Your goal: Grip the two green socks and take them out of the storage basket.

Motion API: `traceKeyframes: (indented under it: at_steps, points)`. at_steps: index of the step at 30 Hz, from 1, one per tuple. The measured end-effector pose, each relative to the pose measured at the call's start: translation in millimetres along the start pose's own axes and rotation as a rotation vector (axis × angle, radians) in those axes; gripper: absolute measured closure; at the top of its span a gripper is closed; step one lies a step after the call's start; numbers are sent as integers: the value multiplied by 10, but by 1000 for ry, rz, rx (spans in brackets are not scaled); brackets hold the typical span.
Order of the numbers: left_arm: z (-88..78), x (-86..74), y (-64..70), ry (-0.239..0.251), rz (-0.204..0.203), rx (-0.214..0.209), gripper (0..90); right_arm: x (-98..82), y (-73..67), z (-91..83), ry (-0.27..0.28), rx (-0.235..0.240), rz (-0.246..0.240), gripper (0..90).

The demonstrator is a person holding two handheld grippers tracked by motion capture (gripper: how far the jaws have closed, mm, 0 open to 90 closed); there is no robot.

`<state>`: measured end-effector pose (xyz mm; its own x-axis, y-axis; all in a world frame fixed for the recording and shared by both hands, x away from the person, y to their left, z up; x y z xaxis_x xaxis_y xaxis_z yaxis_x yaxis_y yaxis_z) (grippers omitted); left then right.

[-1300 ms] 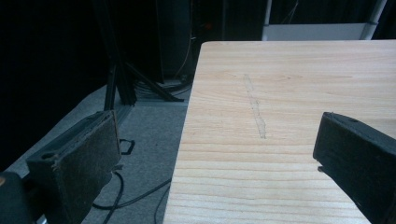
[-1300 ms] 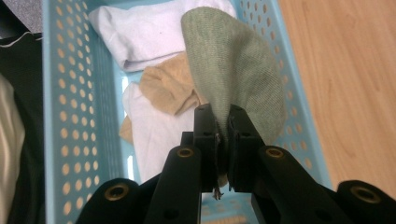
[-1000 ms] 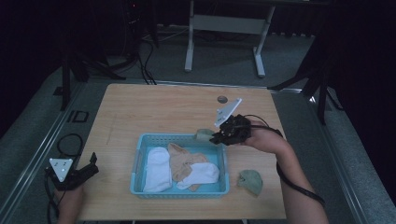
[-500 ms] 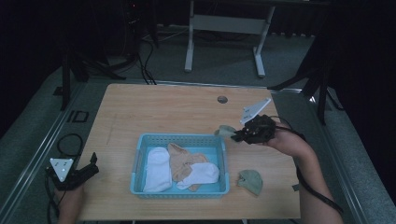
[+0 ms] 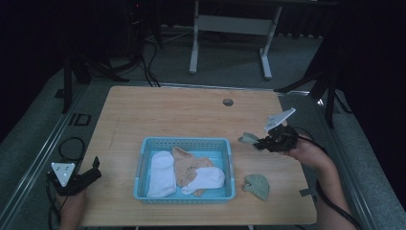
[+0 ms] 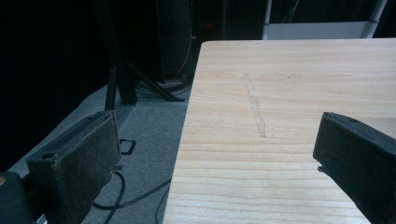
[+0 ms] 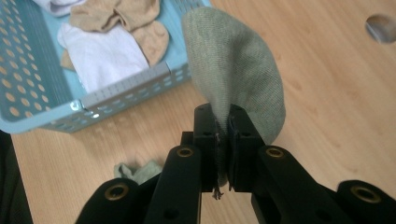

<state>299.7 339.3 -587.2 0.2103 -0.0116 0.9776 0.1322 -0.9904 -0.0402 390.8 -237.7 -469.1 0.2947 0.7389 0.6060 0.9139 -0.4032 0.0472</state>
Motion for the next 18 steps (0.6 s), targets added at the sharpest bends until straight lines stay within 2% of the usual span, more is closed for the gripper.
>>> traceKeyframes:
  at_steps: [12, 18]
  points:
    - [-5, 0, 3, 3, 4, 5, 3, -383, 142, 270, -25, -4, 80, 840]
    - [-5, 0, 4, 3, 5, 5, 4, -513, 181, 518, -49, 6, 108, 840]
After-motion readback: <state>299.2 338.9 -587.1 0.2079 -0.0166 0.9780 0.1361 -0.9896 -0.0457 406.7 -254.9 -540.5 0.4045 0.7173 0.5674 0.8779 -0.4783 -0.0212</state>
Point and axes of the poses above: each handheld gripper's, and its own axes: z roughly forward along the jaws, x roughly out of its top, y roughly to its right, the point moved 7 cm from there along z, roughly forward along the jaws, and after that the axes turned 4 degrees about y, right-handed, at the moved point
